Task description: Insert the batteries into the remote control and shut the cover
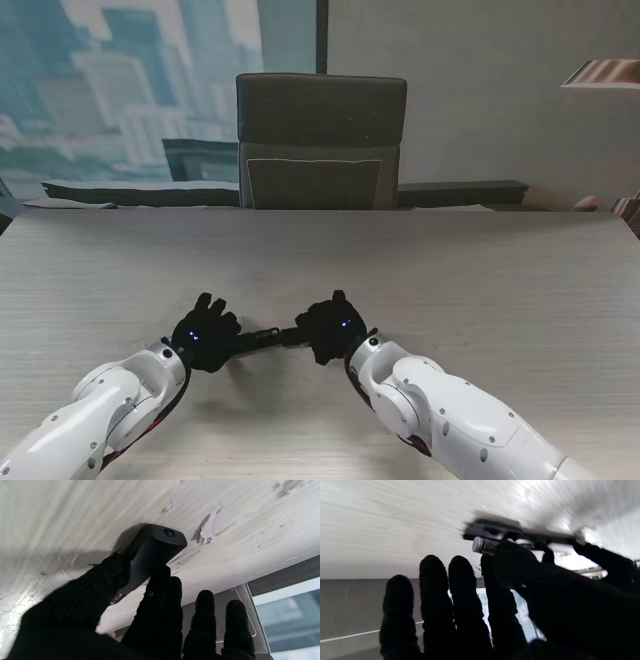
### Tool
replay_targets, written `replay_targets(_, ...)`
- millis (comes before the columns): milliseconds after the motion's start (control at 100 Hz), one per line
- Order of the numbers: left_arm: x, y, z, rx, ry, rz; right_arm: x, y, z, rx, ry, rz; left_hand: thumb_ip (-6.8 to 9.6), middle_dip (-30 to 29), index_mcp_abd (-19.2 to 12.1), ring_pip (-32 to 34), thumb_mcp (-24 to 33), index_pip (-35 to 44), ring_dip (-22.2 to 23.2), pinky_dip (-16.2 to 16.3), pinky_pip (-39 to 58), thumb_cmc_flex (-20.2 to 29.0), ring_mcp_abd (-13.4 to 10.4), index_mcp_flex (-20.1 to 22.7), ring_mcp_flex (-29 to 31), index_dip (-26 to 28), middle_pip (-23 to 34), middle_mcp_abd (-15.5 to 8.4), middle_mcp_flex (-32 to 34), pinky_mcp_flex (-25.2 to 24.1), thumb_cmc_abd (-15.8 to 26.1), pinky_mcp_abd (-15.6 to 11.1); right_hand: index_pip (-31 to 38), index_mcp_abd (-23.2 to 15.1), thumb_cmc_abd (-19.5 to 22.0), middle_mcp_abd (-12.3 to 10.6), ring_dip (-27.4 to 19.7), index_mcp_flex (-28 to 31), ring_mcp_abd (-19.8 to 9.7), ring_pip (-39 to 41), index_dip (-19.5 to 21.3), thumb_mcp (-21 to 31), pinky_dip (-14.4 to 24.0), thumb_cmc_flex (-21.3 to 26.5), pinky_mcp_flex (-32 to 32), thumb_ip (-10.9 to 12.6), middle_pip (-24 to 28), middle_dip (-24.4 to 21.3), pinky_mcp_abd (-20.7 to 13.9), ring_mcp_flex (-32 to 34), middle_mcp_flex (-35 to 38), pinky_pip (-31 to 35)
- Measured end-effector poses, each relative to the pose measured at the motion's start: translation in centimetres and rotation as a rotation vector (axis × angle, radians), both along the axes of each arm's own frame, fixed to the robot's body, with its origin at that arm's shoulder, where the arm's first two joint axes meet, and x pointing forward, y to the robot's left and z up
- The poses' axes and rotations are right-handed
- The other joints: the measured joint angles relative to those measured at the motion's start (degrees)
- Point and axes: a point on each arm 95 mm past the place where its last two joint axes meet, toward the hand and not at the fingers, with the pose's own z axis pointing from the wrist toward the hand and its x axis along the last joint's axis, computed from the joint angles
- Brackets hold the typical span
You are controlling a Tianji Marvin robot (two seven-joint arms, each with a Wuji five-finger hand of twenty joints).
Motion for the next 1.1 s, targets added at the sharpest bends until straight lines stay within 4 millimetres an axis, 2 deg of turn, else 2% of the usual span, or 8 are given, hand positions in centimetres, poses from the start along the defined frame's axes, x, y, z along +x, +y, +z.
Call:
replay_targets(280,0.0,0.0,-0.1,-0.002,-0.010,-0.004,1.0,5.7,0.9,0.097,0.109,0.019,-0.01,0.01,-0.27,0.00,-0.14,0.00,0.00,0.00,0.00,0.00,0.00,0.00,0.00,0.00,0.01,-0.05,0.00,0.00,0.00,-0.02,0.00,-0.04,0.08,0.00,0.60,0.00,0.01,0.69,0.01,-0.56,0.63,0.00,-0.02,0.00,0.02,0.00,0.00,-0.01,-0.03,1.32)
replay_targets(460,-0.1,0.1,-0.1,-0.006,-0.020,-0.001,1.0,7.9,0.4,0.098,0.149,0.034,-0.02,0.01,-0.71,0.01,-0.31,0.00,0.00,0.00,0.00,0.00,0.00,0.00,0.00,0.00,0.03,-0.09,0.00,0.00,0.00,-0.03,0.00,-0.09,0.64,0.00,0.64,0.00,0.02,1.37,0.01,-0.73,0.91,0.00,0.03,0.00,0.61,0.00,0.00,-0.03,-0.09,2.00)
replay_targets(740,-0.3,0.1,-0.2,-0.011,-0.025,0.006,1.4,9.2,-0.4,0.085,0.183,0.015,-0.02,0.01,-0.78,0.01,-0.65,0.00,0.00,0.00,0.00,0.00,0.00,-0.05,0.00,0.00,0.05,-0.10,0.02,0.00,0.48,-0.04,0.00,-0.34,0.77,0.00,1.37,0.00,0.03,2.23,0.01,-1.13,1.54,0.00,0.04,0.00,1.55,0.00,-0.28,-1.45,-2.42,2.72)
replay_targets(1100,-0.3,0.2,-0.2,-0.014,-0.024,0.007,2.4,9.6,-1.1,0.064,0.178,-0.022,-0.02,0.01,-0.79,0.01,-0.95,0.00,0.00,0.00,0.00,0.00,0.00,-0.05,0.00,0.00,0.06,-0.10,0.02,0.00,0.73,-0.04,0.00,-0.83,1.44,0.00,2.68,-0.09,-0.22,4.39,0.01,-1.21,2.69,-0.06,-0.24,0.00,4.26,0.39,-2.27,-3.81,-5.88,4.34)
